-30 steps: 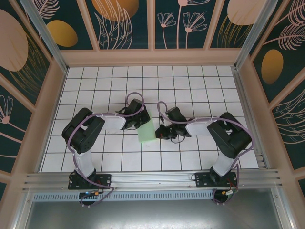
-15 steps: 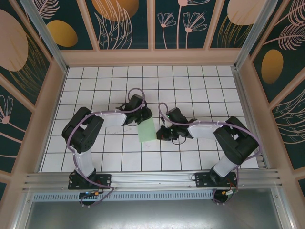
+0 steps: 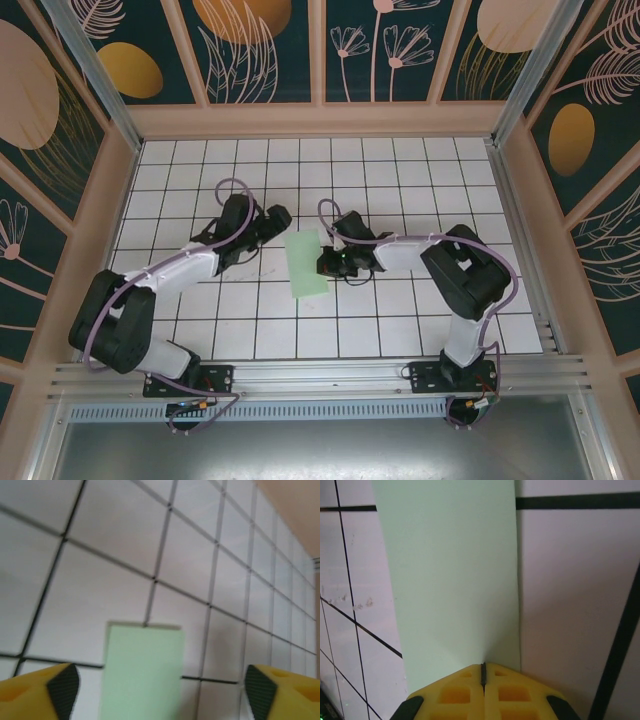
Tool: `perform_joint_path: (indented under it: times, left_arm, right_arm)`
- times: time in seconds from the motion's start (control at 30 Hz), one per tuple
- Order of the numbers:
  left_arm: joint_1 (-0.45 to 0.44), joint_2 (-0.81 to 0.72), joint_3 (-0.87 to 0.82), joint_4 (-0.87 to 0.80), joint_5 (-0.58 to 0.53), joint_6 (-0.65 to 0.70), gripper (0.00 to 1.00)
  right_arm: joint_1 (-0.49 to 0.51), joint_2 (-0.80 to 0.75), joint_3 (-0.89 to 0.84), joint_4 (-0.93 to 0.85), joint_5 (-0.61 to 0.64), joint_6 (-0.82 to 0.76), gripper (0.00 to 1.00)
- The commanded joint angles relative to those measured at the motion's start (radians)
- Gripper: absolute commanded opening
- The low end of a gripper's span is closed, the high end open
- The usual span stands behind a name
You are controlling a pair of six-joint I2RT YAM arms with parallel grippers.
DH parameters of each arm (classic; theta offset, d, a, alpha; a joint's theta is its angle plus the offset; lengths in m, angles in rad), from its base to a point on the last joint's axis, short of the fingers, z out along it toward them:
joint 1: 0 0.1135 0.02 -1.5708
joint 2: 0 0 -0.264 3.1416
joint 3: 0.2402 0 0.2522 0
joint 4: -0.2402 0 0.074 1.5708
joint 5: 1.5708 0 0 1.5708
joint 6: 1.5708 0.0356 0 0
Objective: Fold a paper plane with a square sheet of paper (pick it up from the middle)
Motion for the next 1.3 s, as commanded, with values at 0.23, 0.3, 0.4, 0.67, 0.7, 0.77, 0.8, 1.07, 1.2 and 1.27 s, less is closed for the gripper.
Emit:
perform_joint_path:
  times: [0.23, 0.3, 0.4, 0.67, 0.7, 0.77, 0.8, 1.07, 1.2, 1.27]
  left_arm:
    - [0.023, -0.121, -0.182, -0.042, -0.061, 0.013, 0.99]
    - [0.040, -0.140, -0.207, -0.040, -0.036, 0.024, 0.99]
    - [0.084, -0.164, -0.233, -0.052, 0.018, 0.047, 0.99]
    - [0.137, -0.189, -0.246, -0.064, 0.132, 0.084, 0.99]
    - [0.138, -0.186, -0.249, -0.060, 0.142, 0.080, 0.98]
    - [0.138, -0.181, -0.254, -0.041, 0.172, 0.066, 0.99]
    - [0.138, -0.177, -0.253, -0.032, 0.183, 0.064, 0.98]
    - [0.138, -0.187, -0.234, -0.091, 0.094, 0.034, 0.99]
    - [0.140, -0.197, -0.232, -0.117, 0.049, 0.028, 0.99]
    - [0.141, -0.202, -0.233, -0.127, 0.034, 0.024, 0.98]
  right_arm:
    - [0.127, -0.040, -0.071, -0.040, 0.212, 0.308, 0.01]
    - [0.154, -0.033, -0.057, 0.001, 0.223, 0.377, 0.02]
    - [0.166, -0.013, 0.005, 0.018, 0.253, 0.408, 0.04]
    - [0.143, 0.001, 0.243, -0.251, 0.449, 0.194, 0.33]
    - [0.140, 0.016, 0.270, -0.281, 0.462, 0.165, 0.39]
    - [0.131, 0.053, 0.333, -0.343, 0.488, 0.114, 0.50]
    - [0.124, 0.070, 0.358, -0.361, 0.494, 0.090, 0.53]
    - [0.092, 0.229, 0.534, -0.463, 0.501, -0.035, 0.69]
    - [0.114, 0.301, 0.629, -0.524, 0.574, -0.036, 0.73]
    - [0.122, 0.325, 0.659, -0.546, 0.604, -0.021, 0.77]
